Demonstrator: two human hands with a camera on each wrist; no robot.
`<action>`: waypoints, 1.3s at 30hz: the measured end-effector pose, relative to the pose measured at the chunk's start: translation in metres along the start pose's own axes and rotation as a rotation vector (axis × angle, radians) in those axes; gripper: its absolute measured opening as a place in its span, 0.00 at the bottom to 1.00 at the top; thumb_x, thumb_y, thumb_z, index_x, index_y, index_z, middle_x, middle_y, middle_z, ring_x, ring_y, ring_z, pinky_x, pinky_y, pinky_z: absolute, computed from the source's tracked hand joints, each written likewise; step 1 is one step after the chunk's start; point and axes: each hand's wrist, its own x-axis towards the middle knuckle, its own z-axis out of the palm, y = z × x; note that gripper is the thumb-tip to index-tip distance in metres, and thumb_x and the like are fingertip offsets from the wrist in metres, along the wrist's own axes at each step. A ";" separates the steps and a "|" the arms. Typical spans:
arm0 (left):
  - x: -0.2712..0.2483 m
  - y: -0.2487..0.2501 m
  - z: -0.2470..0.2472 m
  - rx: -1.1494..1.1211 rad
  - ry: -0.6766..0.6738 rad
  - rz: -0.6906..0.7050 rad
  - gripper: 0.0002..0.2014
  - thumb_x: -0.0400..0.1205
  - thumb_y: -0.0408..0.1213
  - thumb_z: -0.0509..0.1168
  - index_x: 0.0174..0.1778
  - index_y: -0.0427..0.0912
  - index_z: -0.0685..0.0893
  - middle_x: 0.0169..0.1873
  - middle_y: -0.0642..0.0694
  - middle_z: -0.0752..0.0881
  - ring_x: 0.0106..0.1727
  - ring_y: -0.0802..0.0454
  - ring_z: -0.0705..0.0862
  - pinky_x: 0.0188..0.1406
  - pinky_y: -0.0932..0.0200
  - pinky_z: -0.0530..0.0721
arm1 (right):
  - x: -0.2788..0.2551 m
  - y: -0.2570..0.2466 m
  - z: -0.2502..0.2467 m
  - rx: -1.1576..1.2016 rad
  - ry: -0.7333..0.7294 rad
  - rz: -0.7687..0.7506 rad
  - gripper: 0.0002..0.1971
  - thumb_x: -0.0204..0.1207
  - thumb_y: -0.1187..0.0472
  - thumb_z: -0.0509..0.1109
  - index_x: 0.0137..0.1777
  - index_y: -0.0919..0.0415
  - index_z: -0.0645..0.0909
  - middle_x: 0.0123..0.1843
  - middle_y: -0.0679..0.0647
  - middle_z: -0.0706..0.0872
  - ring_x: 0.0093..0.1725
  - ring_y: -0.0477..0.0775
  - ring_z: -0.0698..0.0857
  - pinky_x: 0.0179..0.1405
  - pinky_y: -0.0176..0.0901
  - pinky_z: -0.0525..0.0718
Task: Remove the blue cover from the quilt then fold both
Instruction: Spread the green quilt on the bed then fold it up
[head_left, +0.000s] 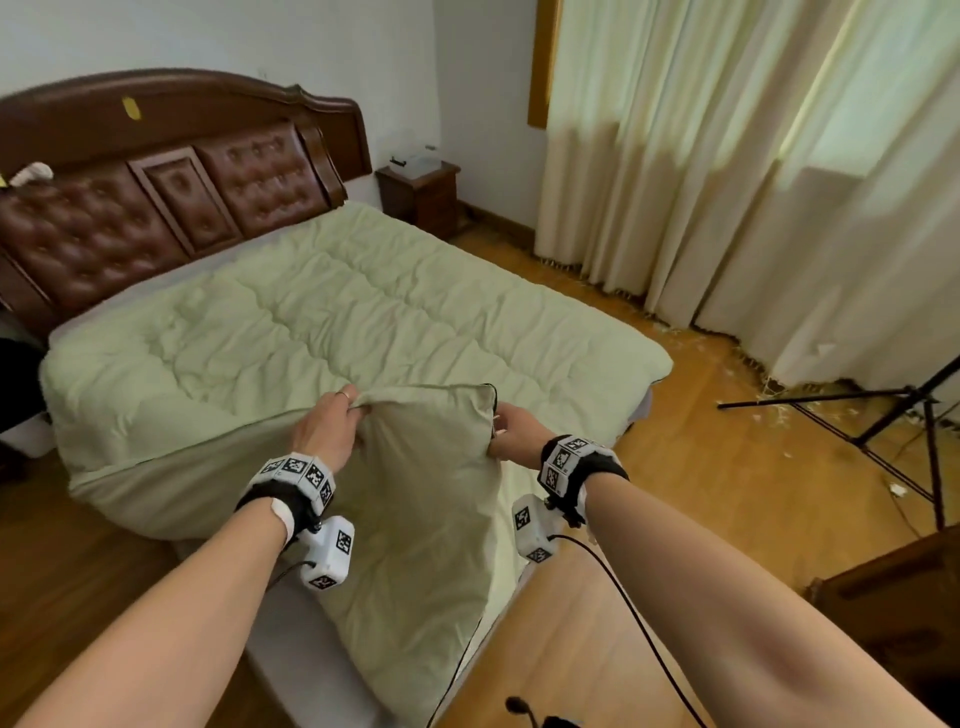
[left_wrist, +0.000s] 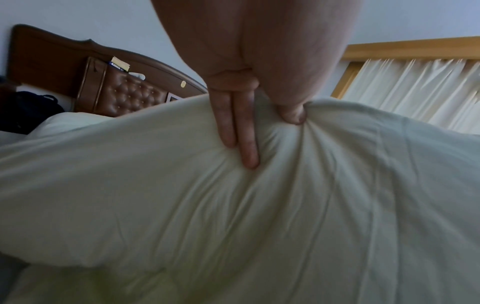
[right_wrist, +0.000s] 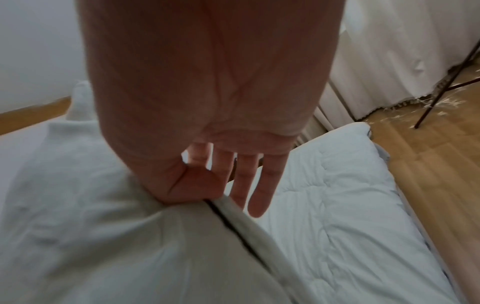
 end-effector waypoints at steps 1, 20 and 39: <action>0.010 0.019 0.001 -0.019 0.039 0.003 0.09 0.87 0.40 0.57 0.60 0.44 0.78 0.55 0.36 0.81 0.55 0.33 0.82 0.49 0.46 0.77 | 0.007 0.004 -0.018 0.025 -0.044 -0.017 0.31 0.60 0.64 0.72 0.68 0.57 0.77 0.57 0.56 0.87 0.51 0.56 0.87 0.45 0.45 0.86; 0.311 0.348 0.134 -0.025 -0.026 0.334 0.13 0.84 0.49 0.64 0.46 0.45 0.89 0.43 0.41 0.88 0.47 0.37 0.85 0.42 0.52 0.75 | 0.131 0.117 -0.356 0.540 0.167 0.148 0.32 0.74 0.25 0.60 0.66 0.46 0.82 0.61 0.51 0.89 0.58 0.59 0.89 0.56 0.56 0.89; 0.578 0.518 0.292 -0.063 -0.260 0.337 0.11 0.83 0.39 0.66 0.59 0.42 0.89 0.53 0.47 0.88 0.56 0.44 0.86 0.59 0.53 0.79 | 0.404 0.227 -0.558 -0.060 0.293 0.266 0.18 0.81 0.41 0.65 0.52 0.56 0.81 0.40 0.55 0.86 0.33 0.57 0.89 0.31 0.57 0.90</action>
